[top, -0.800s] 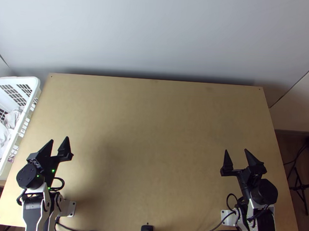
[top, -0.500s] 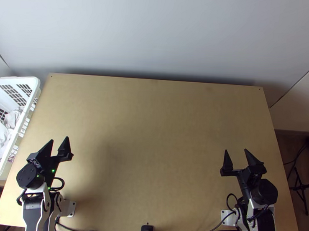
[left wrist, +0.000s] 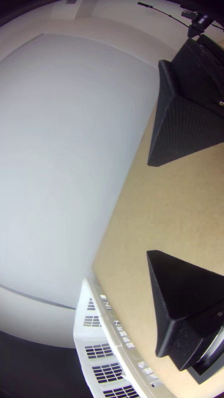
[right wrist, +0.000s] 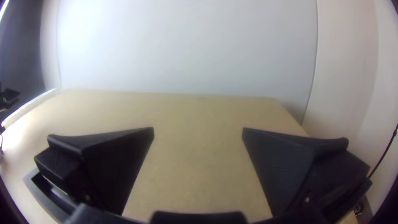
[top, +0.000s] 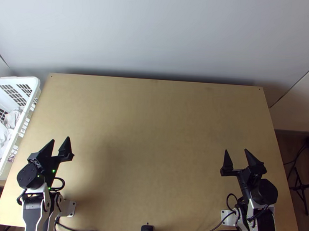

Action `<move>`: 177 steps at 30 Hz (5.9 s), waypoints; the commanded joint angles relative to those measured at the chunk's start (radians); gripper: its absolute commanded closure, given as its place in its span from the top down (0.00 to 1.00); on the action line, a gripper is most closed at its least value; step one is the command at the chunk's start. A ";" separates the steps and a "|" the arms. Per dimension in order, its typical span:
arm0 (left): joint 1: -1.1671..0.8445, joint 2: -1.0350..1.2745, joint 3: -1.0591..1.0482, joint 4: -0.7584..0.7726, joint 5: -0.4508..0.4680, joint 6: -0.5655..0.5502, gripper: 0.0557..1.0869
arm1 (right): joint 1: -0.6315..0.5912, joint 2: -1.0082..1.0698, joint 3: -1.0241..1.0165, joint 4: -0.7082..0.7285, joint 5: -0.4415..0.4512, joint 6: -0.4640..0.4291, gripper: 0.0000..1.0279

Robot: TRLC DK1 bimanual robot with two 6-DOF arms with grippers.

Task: Fold the t-shirt

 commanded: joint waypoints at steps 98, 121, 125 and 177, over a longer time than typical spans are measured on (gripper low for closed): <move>-0.049 1.409 1.281 -0.213 -0.202 0.296 0.95 | 0.161 1.384 1.215 0.061 0.278 0.000 0.96; 0.483 1.642 1.184 0.117 -0.204 0.384 0.95 | 0.129 1.393 0.939 0.146 0.278 -0.096 0.96; 0.555 1.757 1.281 0.111 -0.204 0.384 0.95 | 0.130 1.395 0.925 0.144 0.278 -0.092 0.96; 0.712 2.904 2.211 0.174 -0.391 0.585 0.95 | 0.189 1.246 0.734 0.060 0.327 -0.084 0.96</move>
